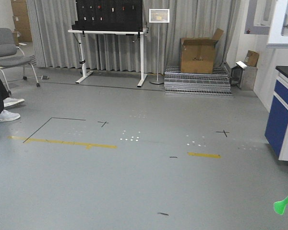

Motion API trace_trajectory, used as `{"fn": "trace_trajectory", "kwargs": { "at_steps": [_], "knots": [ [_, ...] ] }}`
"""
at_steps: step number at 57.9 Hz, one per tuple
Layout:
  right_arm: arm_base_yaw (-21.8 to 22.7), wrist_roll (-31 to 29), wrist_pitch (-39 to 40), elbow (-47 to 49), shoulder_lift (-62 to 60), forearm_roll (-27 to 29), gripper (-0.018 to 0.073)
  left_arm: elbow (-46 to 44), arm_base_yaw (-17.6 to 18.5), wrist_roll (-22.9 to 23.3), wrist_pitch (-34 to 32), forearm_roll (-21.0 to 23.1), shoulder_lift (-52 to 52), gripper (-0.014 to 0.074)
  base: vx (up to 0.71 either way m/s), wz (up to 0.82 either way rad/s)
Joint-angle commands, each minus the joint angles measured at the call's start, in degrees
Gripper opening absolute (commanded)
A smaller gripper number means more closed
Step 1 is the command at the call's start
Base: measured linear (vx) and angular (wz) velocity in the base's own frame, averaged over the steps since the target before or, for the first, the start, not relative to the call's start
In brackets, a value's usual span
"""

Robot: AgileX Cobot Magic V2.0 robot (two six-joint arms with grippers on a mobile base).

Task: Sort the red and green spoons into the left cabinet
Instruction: 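Drive the base away from the bench holding both spoons, then drive the base toward the grey cabinet with the open door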

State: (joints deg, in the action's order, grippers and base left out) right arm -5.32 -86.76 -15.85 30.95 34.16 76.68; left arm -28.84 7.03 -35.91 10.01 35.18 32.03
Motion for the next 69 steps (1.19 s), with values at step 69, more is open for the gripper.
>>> {"fn": "trace_trajectory", "kwargs": {
  "at_steps": [69],
  "knots": [
    [0.3, 0.1, 1.0, 1.6, 0.0, 1.4, -0.0003, -1.6, 0.4, 0.1, -4.2, 1.1, 0.0, -0.0004, 0.68, -0.05]
  ]
}}
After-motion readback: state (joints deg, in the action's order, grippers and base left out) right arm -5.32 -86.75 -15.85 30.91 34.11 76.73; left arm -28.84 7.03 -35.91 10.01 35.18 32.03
